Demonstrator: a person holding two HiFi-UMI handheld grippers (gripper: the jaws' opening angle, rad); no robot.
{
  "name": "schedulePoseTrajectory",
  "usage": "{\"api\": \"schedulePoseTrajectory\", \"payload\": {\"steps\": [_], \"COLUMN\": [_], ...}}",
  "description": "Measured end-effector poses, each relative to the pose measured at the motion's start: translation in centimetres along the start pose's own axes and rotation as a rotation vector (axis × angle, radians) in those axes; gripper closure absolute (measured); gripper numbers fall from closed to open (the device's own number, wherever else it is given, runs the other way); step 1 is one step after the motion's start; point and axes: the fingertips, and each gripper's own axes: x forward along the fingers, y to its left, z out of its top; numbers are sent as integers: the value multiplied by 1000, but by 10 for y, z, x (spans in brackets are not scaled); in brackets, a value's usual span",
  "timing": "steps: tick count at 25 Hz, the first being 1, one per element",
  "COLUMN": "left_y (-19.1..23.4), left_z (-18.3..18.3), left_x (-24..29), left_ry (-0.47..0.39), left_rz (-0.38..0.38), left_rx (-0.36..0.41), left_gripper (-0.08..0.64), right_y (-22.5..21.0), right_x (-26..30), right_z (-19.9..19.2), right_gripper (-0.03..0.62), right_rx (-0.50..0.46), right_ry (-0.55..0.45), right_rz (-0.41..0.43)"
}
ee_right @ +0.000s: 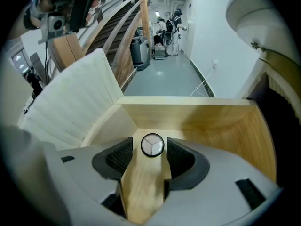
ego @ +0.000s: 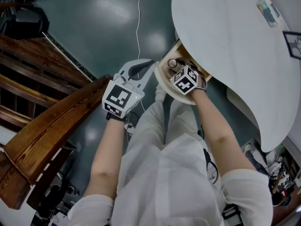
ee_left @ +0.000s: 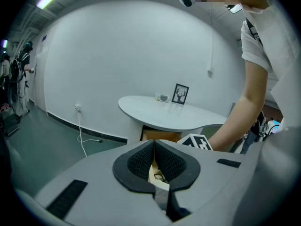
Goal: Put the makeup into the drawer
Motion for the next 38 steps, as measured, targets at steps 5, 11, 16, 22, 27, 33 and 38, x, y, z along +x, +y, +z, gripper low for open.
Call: {"api": "schedulePoseTrajectory", "payload": {"steps": [5, 11, 16, 22, 27, 33, 38], "left_y": [-5, -11, -13, -16, -22, -28, -36], "left_z": [20, 52, 84, 135, 178, 227, 259], "left_x": [-8, -19, -33, -41, -56, -74, -87], "left_ry": [-12, -50, -97, -162, -234, -328, -413], "left_rz": [-9, -7, 6, 7, 8, 16, 19], "left_rx": [18, 27, 21, 64, 103, 139, 156], "left_gripper": [541, 541, 541, 541, 541, 541, 541], "right_y": [8, 11, 9, -22, -52, -69, -70], "right_x": [-46, -116, -186, -280, -364, -461, -530], "right_z": [9, 25, 39, 42, 24, -5, -28], "right_gripper": [385, 427, 471, 522, 555, 572, 575], "right_rx": [69, 139, 248, 360, 449, 546, 605], "right_ry": [-53, -158, -289, -455, -570, -721, -850], "right_rz": [-26, -90, -151, -299, -468, -662, -810]}}
